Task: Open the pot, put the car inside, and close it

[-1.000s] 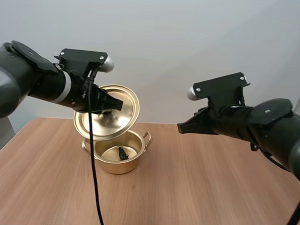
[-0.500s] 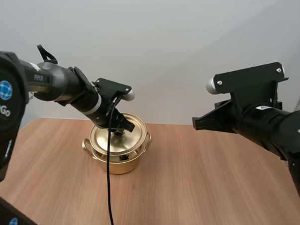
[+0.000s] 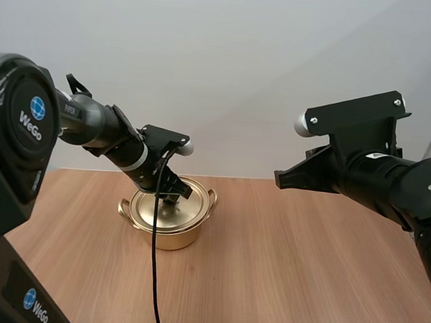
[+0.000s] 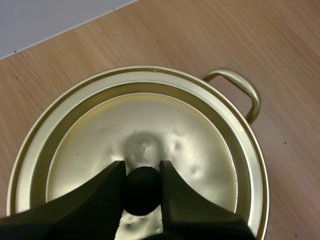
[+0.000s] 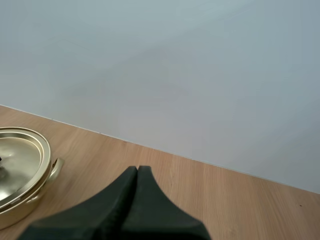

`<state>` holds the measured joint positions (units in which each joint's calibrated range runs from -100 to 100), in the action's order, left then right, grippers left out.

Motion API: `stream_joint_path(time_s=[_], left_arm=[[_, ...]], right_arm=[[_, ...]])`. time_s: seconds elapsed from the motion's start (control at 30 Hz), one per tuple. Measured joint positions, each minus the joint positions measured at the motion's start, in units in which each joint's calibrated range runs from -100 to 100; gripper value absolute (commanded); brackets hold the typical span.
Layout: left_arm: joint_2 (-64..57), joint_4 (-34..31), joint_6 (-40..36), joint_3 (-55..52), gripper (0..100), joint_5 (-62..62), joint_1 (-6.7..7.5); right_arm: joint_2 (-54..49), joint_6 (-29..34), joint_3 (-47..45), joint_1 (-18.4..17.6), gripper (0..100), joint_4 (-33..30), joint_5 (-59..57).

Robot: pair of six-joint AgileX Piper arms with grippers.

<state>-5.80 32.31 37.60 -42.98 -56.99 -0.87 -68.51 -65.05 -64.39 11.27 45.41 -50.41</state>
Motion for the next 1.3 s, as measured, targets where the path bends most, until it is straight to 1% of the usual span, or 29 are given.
stream_joint_path(time_s=[0.03, 0.07, 0.13, 0.17, 0.3, 0.47, 0.6, 0.73, 0.8, 0.9, 0.97, 1.17, 1.3], left_arm=[[0.0, 0.2, 0.1, 0.0, 42, 0.0, 0.00], [0.0, 0.3, 0.1, 0.0, 59, 0.0, 0.00], [0.0, 1.3, 0.1, 0.0, 98, 0.0, 0.00], [0.0, 1.5, 0.1, 0.0, 100, 0.2, 0.00], [-0.3, 1.5, -0.1, 0.0, 100, -0.6, 0.00], [-6.0, 2.5, -1.9, 0.3, 100, -2.8, 0.00], [-13.6, 7.9, 1.5, -2.1, 100, 0.8, 0.00], [-21.5, 14.5, 6.4, -8.0, 100, 0.8, 0.00], [-25.1, 16.0, 7.2, -10.8, 100, -2.0, -0.58], [-31.0, 16.7, 6.7, -14.4, 100, -8.4, -2.19], [-35.2, 15.1, 4.8, -16.0, 100, -11.1, -2.88], [-46.7, 5.6, -3.8, -20.0, 100, -10.6, -2.64], [-54.1, -0.8, -9.7, -26.3, 100, -10.8, -2.72]], right_arm=[[0.0, 0.0, 0.0, 0.0, 0, 0.0, -0.1], [0.0, 0.0, 0.0, 0.0, 0, 0.0, -0.4], [0.0, 0.0, 0.0, 0.0, 0, 0.0, -0.6], [0.0, 0.0, 0.0, 0.0, 0, 0.0, -0.6], [0.0, 0.0, 0.0, 0.0, 0, 0.0, -1.4], [0.0, 0.0, 0.0, 0.0, 0, -0.2, -1.5], [0.6, -0.9, -1.2, 0.0, 0, 0.3, -0.4], [2.3, -5.2, -3.4, -0.8, 0, 1.9, 1.9], [2.8, -8.2, -4.9, -1.4, 0, 4.4, 4.3], [3.1, -12.5, -6.8, -2.1, 0, 9.8, 3.9], [3.1, -15.7, -7.8, -2.1, 0, 12.8, 1.0], [2.2, -24.3, -8.0, -2.1, 0, 23.2, -13.4], [-2.0, -28.6, -8.0, -2.1, 0, 26.4, -19.9]])
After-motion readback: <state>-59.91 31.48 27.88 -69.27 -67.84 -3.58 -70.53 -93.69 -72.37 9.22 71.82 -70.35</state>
